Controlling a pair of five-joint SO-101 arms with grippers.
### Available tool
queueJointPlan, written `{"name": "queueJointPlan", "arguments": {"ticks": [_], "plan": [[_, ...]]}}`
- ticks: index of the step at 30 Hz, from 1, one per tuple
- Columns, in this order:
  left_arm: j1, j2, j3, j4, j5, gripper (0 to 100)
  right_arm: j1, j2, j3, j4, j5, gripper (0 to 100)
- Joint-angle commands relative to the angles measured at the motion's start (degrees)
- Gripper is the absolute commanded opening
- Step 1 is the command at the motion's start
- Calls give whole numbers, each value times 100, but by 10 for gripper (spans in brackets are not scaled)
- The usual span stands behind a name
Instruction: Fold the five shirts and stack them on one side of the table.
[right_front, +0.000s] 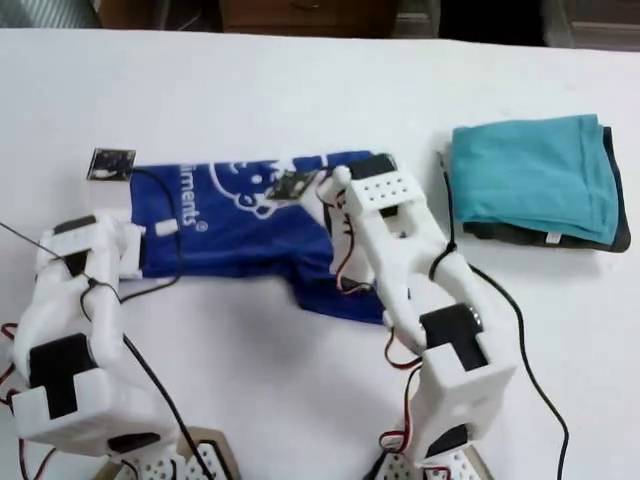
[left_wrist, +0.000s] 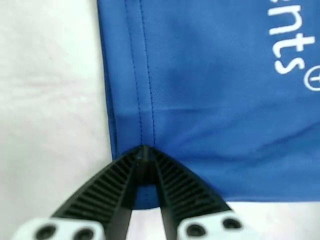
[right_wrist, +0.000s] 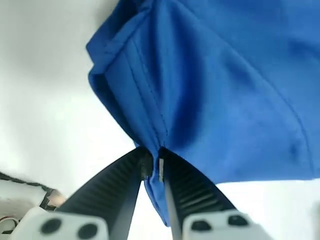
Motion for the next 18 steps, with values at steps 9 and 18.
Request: {"name": "queueJointPlan", "arguments": {"ticks": [9,18], "plan": [[-79,0,-22,-88,44,26,-734,92,149,-259,-9,211],[-79,0,-22,-88,44,26,-769,92,1037,-1007,-9,211]]}}
